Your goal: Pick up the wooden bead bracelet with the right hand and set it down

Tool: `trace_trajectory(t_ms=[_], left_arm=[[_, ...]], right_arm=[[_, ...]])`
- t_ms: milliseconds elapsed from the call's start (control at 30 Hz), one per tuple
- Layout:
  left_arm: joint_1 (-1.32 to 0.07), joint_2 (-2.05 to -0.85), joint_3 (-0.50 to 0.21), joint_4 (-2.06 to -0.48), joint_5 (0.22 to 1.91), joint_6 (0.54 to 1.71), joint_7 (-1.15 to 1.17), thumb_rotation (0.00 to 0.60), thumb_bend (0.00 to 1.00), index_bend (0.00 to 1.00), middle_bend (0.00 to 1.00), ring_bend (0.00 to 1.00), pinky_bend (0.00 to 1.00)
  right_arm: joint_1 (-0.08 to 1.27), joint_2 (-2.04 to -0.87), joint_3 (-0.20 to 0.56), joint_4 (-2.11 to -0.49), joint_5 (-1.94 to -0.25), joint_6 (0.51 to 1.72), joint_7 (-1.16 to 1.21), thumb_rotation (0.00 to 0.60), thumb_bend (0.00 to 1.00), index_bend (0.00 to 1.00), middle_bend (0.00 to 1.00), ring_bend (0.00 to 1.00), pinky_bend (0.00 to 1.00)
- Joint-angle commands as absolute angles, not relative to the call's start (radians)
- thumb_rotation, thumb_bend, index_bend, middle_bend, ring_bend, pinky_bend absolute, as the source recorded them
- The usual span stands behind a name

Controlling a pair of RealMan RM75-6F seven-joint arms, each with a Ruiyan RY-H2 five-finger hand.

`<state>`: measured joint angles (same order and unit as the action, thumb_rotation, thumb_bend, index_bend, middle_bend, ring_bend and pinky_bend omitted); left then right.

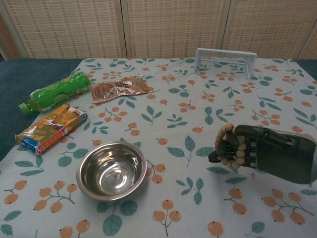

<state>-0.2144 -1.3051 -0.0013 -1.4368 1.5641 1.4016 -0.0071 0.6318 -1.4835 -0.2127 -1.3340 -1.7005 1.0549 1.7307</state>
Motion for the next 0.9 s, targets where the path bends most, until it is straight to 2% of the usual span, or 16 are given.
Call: trace_trajectory(t_ms=[33,167,533,567,633,733,900], left_arm=[[-0.214,-1.305,-0.001,-1.437,1.564,1.402,-0.008,0.600,0.44,0.00,0.00,0.00,0.10],[-0.214,-1.303,-0.002,-1.438,1.564,1.404,-0.010,0.600,0.44,0.00,0.00,0.00,0.10],[-0.214,-1.304,-0.001,-1.438,1.563,1.400,-0.007,0.600,0.44,0.00,0.00,0.00,0.10],[-0.214,-1.304,-0.001,-1.439,1.563,1.401,-0.006,0.600,0.44,0.00,0.00,0.00,0.10],[-0.214,-1.305,0.000,-1.439,1.564,1.400,-0.003,0.600,0.44,0.00,0.00,0.00,0.10],[-0.215,-1.306,0.001,-1.440,1.566,1.400,-0.001,0.600,0.44,0.00,0.00,0.00,0.10],[-0.213,-1.306,0.000,-1.442,1.567,1.405,0.000,0.600,0.44,0.00,0.00,0.00,0.10]], right_arm=[[0.635,-1.477,-0.209,-1.338,-1.695,1.052,1.704,0.486,1.00,0.60,0.49,0.22,0.14],[0.636,-1.468,-0.200,-1.340,-1.683,1.049,1.678,0.595,1.00,0.58,0.49,0.21,0.14],[0.621,-1.460,-0.152,-1.314,-1.612,1.032,1.472,0.600,1.00,0.58,0.49,0.20,0.14],[0.617,-1.465,-0.133,-1.303,-1.586,1.027,1.395,0.600,1.00,0.58,0.49,0.20,0.14],[0.617,-1.499,-0.062,-1.226,-1.536,1.052,1.078,0.600,1.00,0.58,0.49,0.20,0.14],[0.628,-1.550,-0.005,-1.172,-1.484,1.052,0.755,0.600,1.00,0.58,0.49,0.20,0.14],[0.669,-1.614,0.044,-1.092,-1.414,0.977,0.419,0.600,1.00,0.58,0.49,0.20,0.14]])
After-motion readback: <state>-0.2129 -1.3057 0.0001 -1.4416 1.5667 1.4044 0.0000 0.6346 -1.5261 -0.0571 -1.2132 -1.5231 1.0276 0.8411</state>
